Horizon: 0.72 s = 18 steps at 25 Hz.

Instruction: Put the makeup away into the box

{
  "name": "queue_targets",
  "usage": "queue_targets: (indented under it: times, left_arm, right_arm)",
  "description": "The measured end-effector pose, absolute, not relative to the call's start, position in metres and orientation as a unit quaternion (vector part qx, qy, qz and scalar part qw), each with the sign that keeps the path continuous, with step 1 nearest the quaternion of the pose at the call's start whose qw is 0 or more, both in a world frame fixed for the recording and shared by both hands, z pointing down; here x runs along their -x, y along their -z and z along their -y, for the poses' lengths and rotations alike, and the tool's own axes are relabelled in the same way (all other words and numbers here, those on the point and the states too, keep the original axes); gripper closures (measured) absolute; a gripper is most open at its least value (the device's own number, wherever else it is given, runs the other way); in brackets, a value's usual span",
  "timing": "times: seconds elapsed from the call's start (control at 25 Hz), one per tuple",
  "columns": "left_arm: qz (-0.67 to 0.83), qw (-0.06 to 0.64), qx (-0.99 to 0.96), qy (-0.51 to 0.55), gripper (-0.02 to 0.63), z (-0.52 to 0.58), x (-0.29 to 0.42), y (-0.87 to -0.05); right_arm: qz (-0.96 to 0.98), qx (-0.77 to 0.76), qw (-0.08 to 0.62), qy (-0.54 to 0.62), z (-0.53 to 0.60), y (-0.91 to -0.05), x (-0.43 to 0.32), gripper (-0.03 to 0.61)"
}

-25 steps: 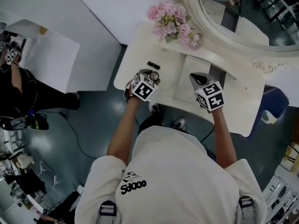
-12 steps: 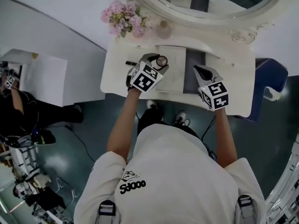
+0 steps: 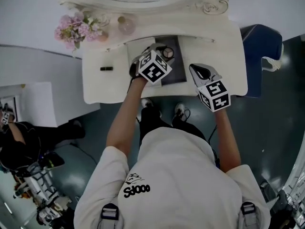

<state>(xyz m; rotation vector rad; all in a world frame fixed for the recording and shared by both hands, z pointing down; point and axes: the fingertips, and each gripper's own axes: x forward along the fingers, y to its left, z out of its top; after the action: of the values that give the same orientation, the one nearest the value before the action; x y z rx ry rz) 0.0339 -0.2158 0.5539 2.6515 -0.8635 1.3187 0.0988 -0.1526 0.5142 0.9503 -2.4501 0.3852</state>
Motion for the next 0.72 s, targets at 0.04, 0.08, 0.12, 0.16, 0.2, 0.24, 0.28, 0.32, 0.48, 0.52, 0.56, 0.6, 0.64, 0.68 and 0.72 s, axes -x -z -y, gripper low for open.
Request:
queue_targets:
  times: [0.04,0.08,0.12,0.16,0.2,0.24,0.28,0.32,0.48,0.52,0.56,0.6,0.64,0.68,0.72]
  left_arm:
    - [0.264,0.019,-0.857,-0.443,0.374,0.217,-0.042,-0.563]
    - [0.248,0.009,-0.853,-0.459,0.374,0.219,-0.049,-0.572]
    - [0.234,-0.002,-0.849,-0.475,0.374,0.22,-0.054,-0.581]
    - [0.222,-0.011,-0.844,-0.489,0.374,0.222,-0.058,-0.589]
    - [0.21,-0.02,-0.838,-0.502,0.374,0.224,-0.061,-0.597]
    - [0.198,-0.029,-0.832,-0.518,0.374,0.226,-0.062,-0.606]
    - [0.187,-0.038,-0.824,-0.534,0.374,0.228,-0.062,-0.614]
    - [0.176,-0.044,-0.816,-0.549,0.374,0.23,-0.062,-0.623]
    - [0.146,-0.047,-0.8,-0.581,0.374,0.233,-0.064,-0.646]
    - [0.141,-0.046,-0.794,-0.589,0.374,0.234,-0.064,-0.65]
    - [0.137,-0.046,-0.788,-0.598,0.374,0.235,-0.063,-0.653]
    - [0.134,-0.047,-0.783,-0.606,0.374,0.235,-0.063,-0.655]
    - [0.131,-0.049,-0.778,-0.613,0.374,0.235,-0.062,-0.657]
    - [0.129,-0.052,-0.773,-0.619,0.374,0.235,-0.062,-0.659]
    - [0.128,-0.054,-0.769,-0.624,0.374,0.234,-0.062,-0.661]
  right_arm:
    - [0.894,-0.35,0.242,-0.143,0.151,-0.516,-0.104,0.577]
    - [0.892,-0.353,0.243,-0.146,0.149,-0.517,-0.11,0.577]
    - [0.89,-0.356,0.243,-0.149,0.147,-0.519,-0.115,0.577]
    - [0.888,-0.359,0.243,-0.152,0.146,-0.521,-0.12,0.577]
    - [0.887,-0.361,0.243,-0.155,0.145,-0.522,-0.124,0.577]
    - [0.885,-0.363,0.244,-0.159,0.144,-0.524,-0.129,0.577]
    - [0.884,-0.364,0.245,-0.163,0.143,-0.527,-0.133,0.577]
    - [0.882,-0.365,0.246,-0.166,0.142,-0.529,-0.137,0.577]
    - [0.875,-0.373,0.251,-0.181,0.138,-0.541,-0.146,0.577]
    - [0.873,-0.374,0.251,-0.186,0.138,-0.543,-0.147,0.577]
    - [0.872,-0.376,0.251,-0.189,0.139,-0.545,-0.148,0.577]
    - [0.87,-0.378,0.25,-0.192,0.14,-0.547,-0.149,0.577]
    - [0.869,-0.38,0.25,-0.194,0.141,-0.548,-0.151,0.577]
    - [0.868,-0.382,0.249,-0.196,0.141,-0.549,-0.152,0.577]
    - [0.867,-0.384,0.249,-0.197,0.141,-0.55,-0.153,0.577]
